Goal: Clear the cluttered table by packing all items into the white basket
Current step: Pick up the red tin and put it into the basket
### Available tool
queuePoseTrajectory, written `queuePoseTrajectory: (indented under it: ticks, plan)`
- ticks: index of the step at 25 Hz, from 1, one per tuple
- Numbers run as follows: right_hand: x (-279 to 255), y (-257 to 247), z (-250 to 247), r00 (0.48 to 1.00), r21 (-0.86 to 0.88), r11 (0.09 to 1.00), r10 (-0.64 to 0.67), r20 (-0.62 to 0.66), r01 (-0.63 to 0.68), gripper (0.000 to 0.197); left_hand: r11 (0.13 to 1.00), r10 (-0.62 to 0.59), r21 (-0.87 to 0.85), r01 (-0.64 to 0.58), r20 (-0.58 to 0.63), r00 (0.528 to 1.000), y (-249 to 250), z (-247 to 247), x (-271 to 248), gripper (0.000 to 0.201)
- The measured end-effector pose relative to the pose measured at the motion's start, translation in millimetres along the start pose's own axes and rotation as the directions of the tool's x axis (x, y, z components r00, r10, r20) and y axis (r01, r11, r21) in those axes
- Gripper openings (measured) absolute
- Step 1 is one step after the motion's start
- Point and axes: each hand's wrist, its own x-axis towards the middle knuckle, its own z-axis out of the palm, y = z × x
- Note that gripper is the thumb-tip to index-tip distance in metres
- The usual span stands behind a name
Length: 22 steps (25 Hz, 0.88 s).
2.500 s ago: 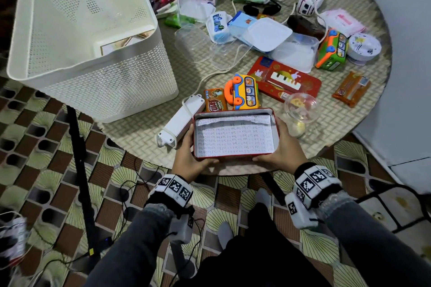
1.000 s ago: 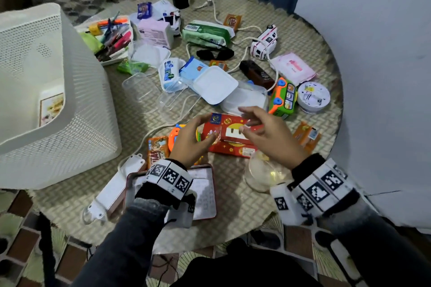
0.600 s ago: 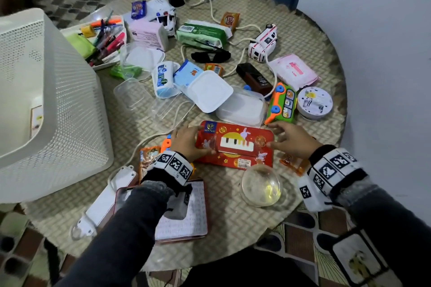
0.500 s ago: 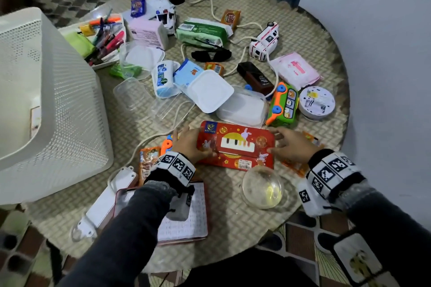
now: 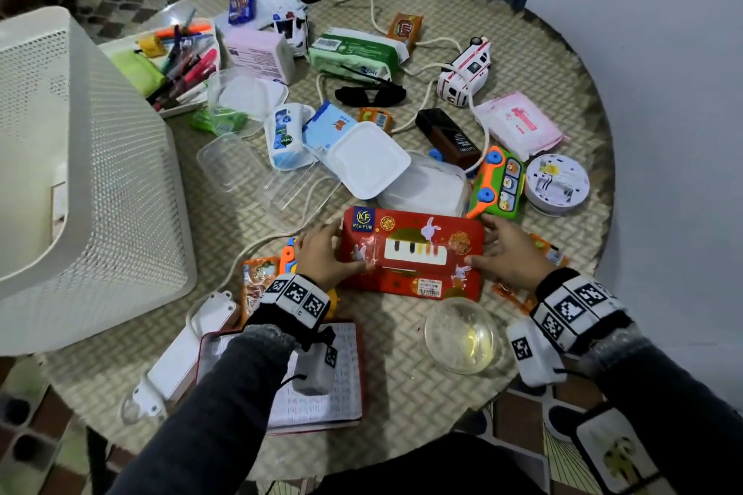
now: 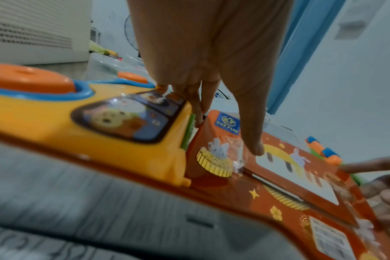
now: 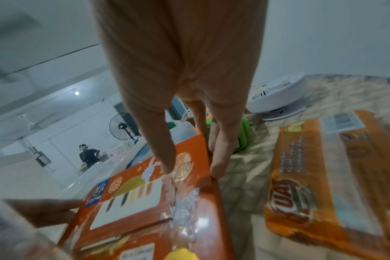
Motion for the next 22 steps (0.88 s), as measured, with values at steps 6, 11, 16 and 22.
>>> queuePoseTrajectory:
  ticks: [6, 11, 16, 22]
  plan:
    - [-0.3, -13.3, -6.9, 0.974, 0.099, 0.992, -0.056, -0.221, 0.079, 0.051, 0.917, 0.028, -0.394, -0.057, -0.079, 0.996, 3.3, -15.2, -13.7, 0.079]
    - [-4.6, -39.9, -17.8, 0.929, 0.118, 0.972, -0.153, -0.338, 0.203, 0.033, 0.754, 0.032, -0.644, -0.130, -0.161, 0.986, 8.1, -43.1, -35.5, 0.065]
    - [-26.8, -84.1, -13.4, 0.883, 0.177, 0.913, -0.282, -0.376, 0.367, 0.026, 0.669, 0.064, -0.685, -0.287, -0.331, 0.941, 10.1, -85.4, -59.5, 0.058]
    - [-74.3, -131.3, 32.9, 0.828, 0.270, 0.827, -0.353, -0.435, 0.494, 0.010, 0.458, -0.014, -0.848, -0.266, -0.306, 0.952, -12.6, -112.7, -100.4, 0.056]
